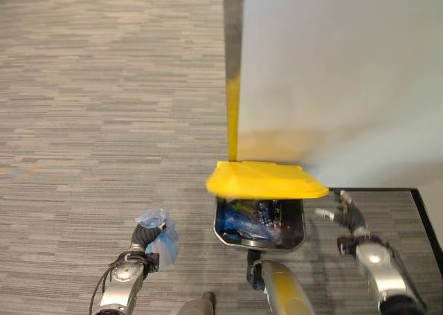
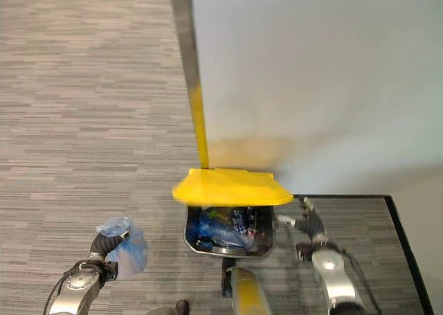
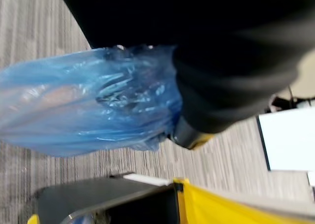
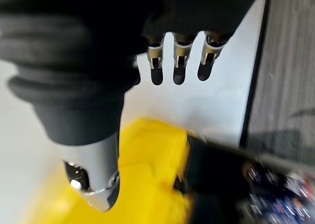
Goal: Gather garbage on tea table into small bin, then transfer packed bag to large trash can.
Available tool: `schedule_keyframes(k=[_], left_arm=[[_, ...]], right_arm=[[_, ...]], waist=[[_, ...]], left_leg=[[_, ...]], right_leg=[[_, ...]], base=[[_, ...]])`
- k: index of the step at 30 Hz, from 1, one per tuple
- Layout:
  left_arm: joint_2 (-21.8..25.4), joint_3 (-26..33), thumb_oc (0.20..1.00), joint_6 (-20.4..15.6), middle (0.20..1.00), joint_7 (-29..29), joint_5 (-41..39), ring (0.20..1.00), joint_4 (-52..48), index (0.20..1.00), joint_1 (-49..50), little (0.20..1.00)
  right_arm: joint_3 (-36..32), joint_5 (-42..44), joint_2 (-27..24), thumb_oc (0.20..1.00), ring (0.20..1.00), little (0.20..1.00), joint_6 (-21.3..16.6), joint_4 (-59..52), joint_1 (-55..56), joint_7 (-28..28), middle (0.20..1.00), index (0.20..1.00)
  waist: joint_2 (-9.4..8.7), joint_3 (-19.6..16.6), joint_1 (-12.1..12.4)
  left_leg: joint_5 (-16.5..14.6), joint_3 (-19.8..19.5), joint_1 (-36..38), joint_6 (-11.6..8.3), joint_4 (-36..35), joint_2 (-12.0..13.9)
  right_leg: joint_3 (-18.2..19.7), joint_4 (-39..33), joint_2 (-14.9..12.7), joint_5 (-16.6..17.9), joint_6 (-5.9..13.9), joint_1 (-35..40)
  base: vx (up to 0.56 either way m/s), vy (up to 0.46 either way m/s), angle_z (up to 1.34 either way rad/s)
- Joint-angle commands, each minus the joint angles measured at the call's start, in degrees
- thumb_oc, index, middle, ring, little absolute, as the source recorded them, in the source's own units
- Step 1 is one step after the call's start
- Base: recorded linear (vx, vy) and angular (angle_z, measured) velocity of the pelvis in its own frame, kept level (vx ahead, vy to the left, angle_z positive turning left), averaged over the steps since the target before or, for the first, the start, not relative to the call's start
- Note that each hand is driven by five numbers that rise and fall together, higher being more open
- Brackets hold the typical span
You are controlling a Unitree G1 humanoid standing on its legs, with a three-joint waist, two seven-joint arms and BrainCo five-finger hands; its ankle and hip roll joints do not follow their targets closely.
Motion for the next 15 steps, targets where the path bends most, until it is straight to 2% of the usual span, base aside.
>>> schedule_keyframes(k=[1, 2, 10, 15], left_arm=[[3.08, 0.35, 0.200, -3.61, 0.200, 0.27, -1.88, 0.200, -4.13, 0.200, 1.51, 0.200], [2.81, -0.05, 0.200, -3.49, 0.200, -0.70, -1.35, 0.200, -4.51, 0.200, 2.19, 0.200], [2.33, -2.20, 0.200, -3.60, 0.200, -2.08, -0.63, 0.200, -4.79, 0.200, 1.45, 0.200], [2.49, -6.43, 0.200, -4.69, 0.200, -1.30, -1.61, 0.200, -4.18, 0.200, -3.20, 0.200]], right_arm=[[3.35, 1.04, 2.52, 1.000, 1.000, 1.000, -0.46, 1.45, 4.20, 0.13, 1.000, 1.000], [5.21, 0.86, 3.23, 1.000, 1.000, 1.000, -0.19, 1.46, 3.24, 1.43, 1.000, 1.000], [12.41, 0.44, 4.45, 1.000, 1.000, 1.000, -0.39, -0.26, -2.03, 4.61, 1.000, 1.000], [21.33, 0.47, 6.30, 1.000, 1.000, 1.000, -0.80, -0.22, -13.39, 5.15, 1.000, 1.000]], waist=[[-2.47, -2.67, -0.19], [-2.57, -2.51, 0.28], [-2.70, -1.83, 1.79], [-2.65, -1.27, 3.79]], left_leg=[[-10.34, 1.29, 2.87, 3.27, 5.01, -6.49], [-10.29, 1.57, 3.22, 3.84, 4.51, -7.26], [-10.65, 1.38, 3.71, 4.62, 4.47, -8.42], [-10.94, 0.32, 3.29, 4.66, 5.26, -8.31]], right_leg=[[5.54, -15.52, -1.22, 12.71, 8.59, -2.11], [6.06, -16.29, -1.34, 13.67, 8.92, -2.12], [5.44, -17.55, -2.12, 14.41, 8.76, -1.65], [4.55, -17.84, -3.03, 14.35, 8.02, -1.30]], base=[[-0.09, 0.048, -0.28], [-0.06, 0.045, -0.34], [-0.02, 0.017, -0.13], [0.01, -0.008, 0.13]])
